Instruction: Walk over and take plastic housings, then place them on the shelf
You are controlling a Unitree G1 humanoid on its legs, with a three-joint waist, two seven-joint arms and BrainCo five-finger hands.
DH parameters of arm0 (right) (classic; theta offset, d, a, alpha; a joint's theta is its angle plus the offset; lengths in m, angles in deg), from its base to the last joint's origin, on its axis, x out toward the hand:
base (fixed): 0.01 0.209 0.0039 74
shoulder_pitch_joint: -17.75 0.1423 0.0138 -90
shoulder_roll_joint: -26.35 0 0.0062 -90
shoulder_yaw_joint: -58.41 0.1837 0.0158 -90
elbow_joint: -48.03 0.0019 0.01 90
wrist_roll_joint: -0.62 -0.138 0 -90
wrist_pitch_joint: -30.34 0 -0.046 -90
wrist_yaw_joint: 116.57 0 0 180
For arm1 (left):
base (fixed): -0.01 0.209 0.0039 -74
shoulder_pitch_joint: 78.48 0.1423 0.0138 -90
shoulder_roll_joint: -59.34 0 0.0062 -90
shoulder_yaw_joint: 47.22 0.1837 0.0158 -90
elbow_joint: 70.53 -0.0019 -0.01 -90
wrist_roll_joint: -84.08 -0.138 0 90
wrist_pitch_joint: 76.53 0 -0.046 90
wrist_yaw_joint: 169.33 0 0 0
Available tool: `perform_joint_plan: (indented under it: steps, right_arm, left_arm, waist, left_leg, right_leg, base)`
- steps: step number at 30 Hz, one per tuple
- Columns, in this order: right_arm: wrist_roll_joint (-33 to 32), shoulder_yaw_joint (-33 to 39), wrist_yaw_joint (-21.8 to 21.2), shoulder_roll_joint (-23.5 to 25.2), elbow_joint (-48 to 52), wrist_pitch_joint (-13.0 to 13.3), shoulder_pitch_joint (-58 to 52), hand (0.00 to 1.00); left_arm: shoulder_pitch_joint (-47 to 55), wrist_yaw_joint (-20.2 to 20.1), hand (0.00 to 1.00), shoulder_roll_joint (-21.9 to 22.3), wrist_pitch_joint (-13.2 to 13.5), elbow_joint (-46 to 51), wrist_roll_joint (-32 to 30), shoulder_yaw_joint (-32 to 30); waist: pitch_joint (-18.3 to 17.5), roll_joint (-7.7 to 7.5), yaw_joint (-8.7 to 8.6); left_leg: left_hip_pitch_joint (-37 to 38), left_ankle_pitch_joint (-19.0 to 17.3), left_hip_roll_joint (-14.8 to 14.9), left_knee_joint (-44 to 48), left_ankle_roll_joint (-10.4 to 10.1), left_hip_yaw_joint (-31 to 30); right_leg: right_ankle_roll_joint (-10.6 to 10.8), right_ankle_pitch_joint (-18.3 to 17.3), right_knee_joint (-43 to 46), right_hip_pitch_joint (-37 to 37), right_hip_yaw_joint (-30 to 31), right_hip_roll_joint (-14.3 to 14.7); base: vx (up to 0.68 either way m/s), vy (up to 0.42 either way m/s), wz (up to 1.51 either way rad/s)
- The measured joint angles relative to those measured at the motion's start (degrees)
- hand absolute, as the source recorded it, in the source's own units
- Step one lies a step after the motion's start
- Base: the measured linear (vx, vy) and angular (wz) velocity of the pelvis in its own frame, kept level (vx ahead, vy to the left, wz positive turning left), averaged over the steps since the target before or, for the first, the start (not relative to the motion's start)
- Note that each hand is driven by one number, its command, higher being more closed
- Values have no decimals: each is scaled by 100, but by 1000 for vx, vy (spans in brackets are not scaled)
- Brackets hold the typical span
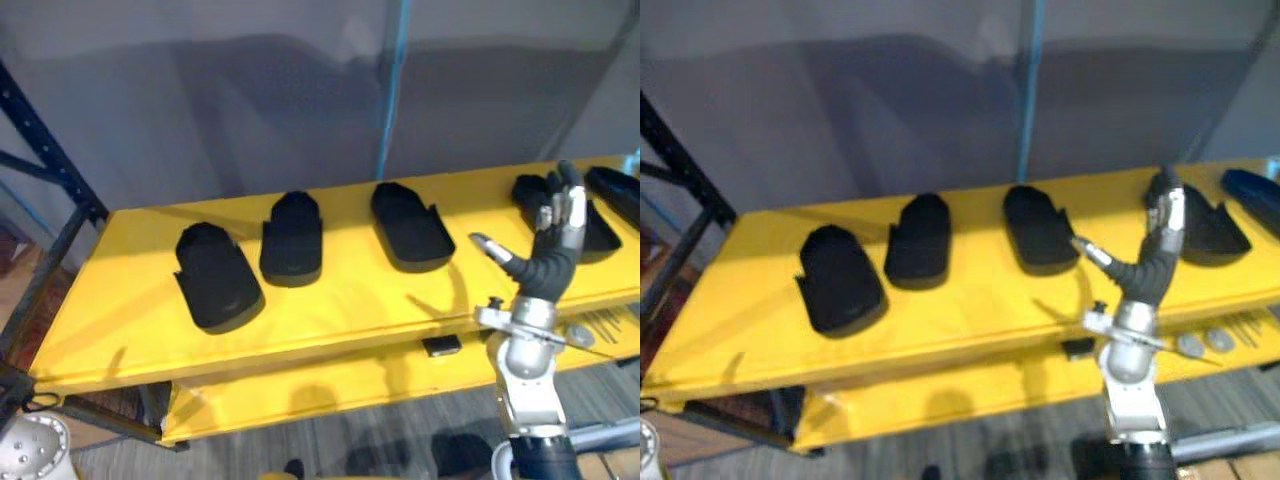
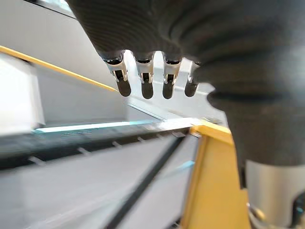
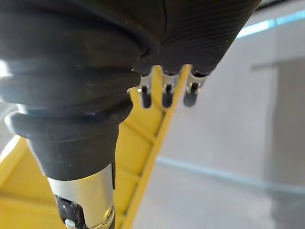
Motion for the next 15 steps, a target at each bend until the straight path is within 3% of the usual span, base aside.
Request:
perform_joint_plan:
  steps: [3, 7, 9, 11, 12, 15]
  right_arm:
    - [12, -168, -22, 25, -66, -19, 228, 0]
    - [6, -212, -105, 23, -240, -131, 553, 0]
    - [-23, -210, -109, 23, -297, -209, 619, 0]
    - [-38, -207, -156, 24, -425, -288, 627, 0]
    - [-244, -152, -606, 64, -619, -254, 752, 0]
    - [-244, -152, -606, 64, -619, -254, 752, 0]
  left_arm:
    - [184, -28, 0, 284, -233, -768, 401, 211]
    - [242, -323, 0, 544, -269, -3256, 1511, 239]
    - [317, -967, 0, 726, -192, -4822, 2199, 229]
    - [352, -1427, 0, 922, -96, -5584, 2510, 241]
    - [42, -2556, 0, 909, 277, -6997, 3317, 667]
    - [42, -2556, 0, 909, 277, -6997, 3317, 668]
  waist:
    - [3, -46, 39]
    - [65, -148, 89]
    - [104, -256, 88]
    - [93, -376, 95]
    - [45, -607, -38]
    - [32, -626, -39]
  left_leg:
    - [-37, 23, -42, -1, 2, -107]
    - [-52, 5, -75, -4, 33, -201]
    - [-103, 2, -73, -4, 37, -207]
    - [-130, -1, -72, -3, 40, -199]
    - [-17, -27, 76, -3, 37, 332]
    - [-18, -26, 75, -3, 36, 330]
  right_leg:
    - [1, 0, 2, 29, -128, -22]
    - [3, -1, 1, 69, -214, -40]
    - [4, -3, -6, 30, -234, -40]
    - [4, -3, -4, -4, -236, -41]
    - [2, -2, -13, 27, -37, -13]
    - [2, -2, -13, 27, -37, -13]
  base:
    - [-7, 10, 19]
    - [-3, 11, 11]
    - [1, -3, 4]
    - [0, 0, 0]
    - [0, 0, 0]
    - [0, 0, 0]
